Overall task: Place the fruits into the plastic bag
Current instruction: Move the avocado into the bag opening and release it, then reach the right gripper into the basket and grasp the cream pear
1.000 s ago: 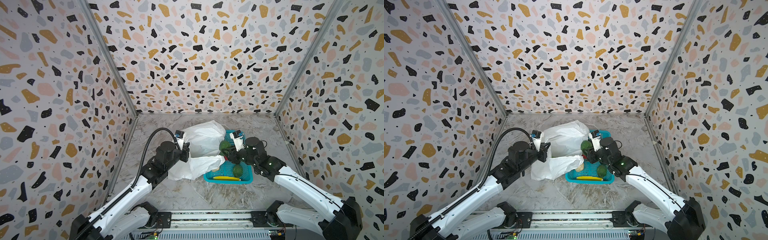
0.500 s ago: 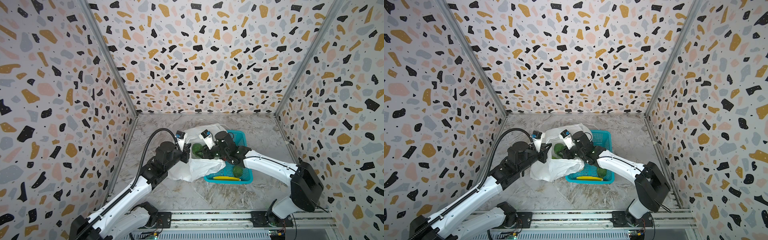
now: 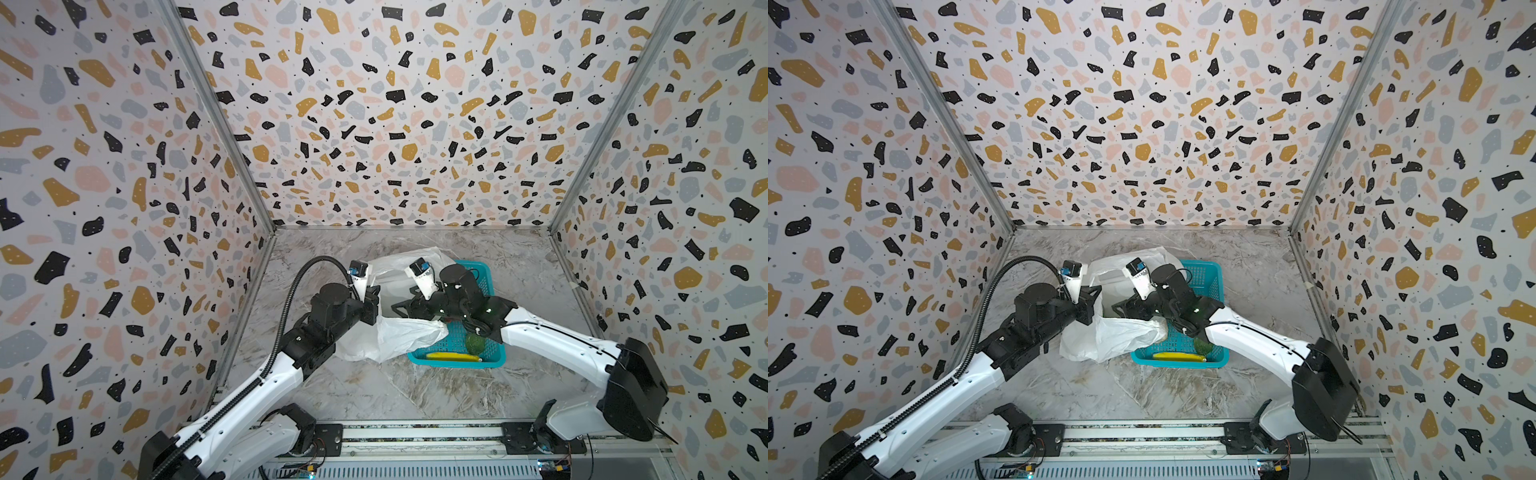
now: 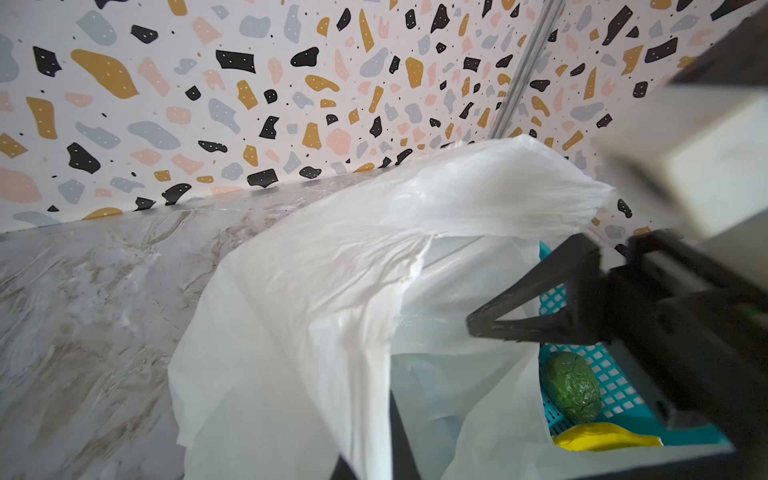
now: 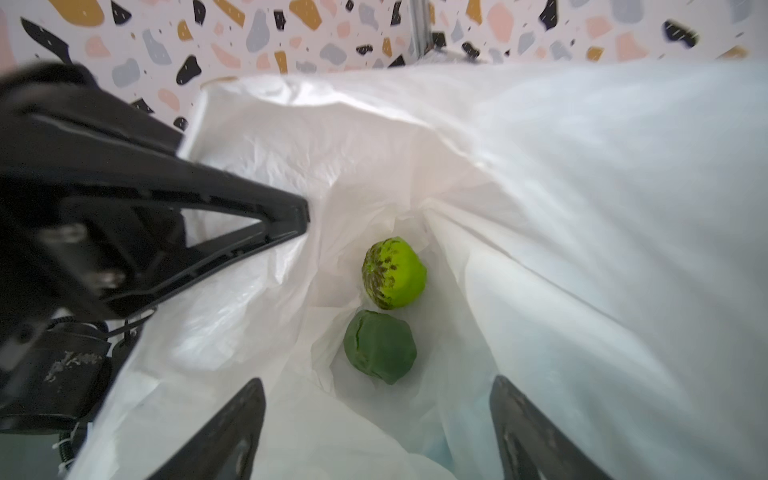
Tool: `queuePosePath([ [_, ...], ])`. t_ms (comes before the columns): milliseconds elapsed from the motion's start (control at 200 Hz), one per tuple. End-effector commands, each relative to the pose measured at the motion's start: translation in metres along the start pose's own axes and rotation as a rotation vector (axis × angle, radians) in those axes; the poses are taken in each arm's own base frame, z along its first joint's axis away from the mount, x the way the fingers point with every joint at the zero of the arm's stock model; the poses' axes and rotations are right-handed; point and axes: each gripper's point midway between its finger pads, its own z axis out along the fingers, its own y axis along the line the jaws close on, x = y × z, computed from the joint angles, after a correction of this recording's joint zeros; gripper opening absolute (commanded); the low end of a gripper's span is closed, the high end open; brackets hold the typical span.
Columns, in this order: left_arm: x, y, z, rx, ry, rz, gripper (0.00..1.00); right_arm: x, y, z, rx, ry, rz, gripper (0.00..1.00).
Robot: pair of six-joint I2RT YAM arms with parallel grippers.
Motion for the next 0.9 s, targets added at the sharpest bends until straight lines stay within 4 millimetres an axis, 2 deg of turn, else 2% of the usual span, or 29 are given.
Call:
queuePosePath([
  [0, -0.014, 0.010, 0.002, -0.062, -0.031, -0.043, 0.00, -0.005, -0.024, -0.039, 0.111, -0.053, 0.044, 0.84],
  [105, -0.018, 0.016, 0.002, -0.096, -0.042, -0.062, 0.00, -0.003, -0.049, -0.074, 0.208, -0.115, 0.106, 0.84],
  [185, -0.021, 0.023, 0.002, -0.139, -0.063, -0.089, 0.00, 0.008, -0.076, -0.099, 0.315, -0.147, 0.185, 0.83],
  [270, -0.022, 0.027, 0.001, -0.162, -0.072, -0.099, 0.00, 0.032, -0.104, -0.118, 0.415, -0.136, 0.278, 0.83],
  [406, -0.023, 0.032, 0.000, -0.188, -0.074, -0.112, 0.00, 0.073, -0.128, -0.128, 0.539, -0.078, 0.383, 0.81],
  [511, -0.022, 0.034, -0.001, -0.200, -0.077, -0.117, 0.00, 0.094, -0.119, -0.111, 0.447, -0.033, 0.394, 0.80],
  [716, -0.022, 0.034, -0.002, -0.200, -0.077, -0.121, 0.00, 0.136, -0.078, -0.052, 0.196, 0.191, 0.342, 0.79],
  [821, -0.020, 0.033, -0.001, -0.191, -0.071, -0.127, 0.00, 0.144, -0.065, -0.030, 0.157, 0.253, 0.300, 0.82],
  [896, -0.018, 0.032, -0.001, -0.185, -0.067, -0.130, 0.00, 0.144, -0.062, -0.016, 0.142, 0.265, 0.295, 0.83],
])
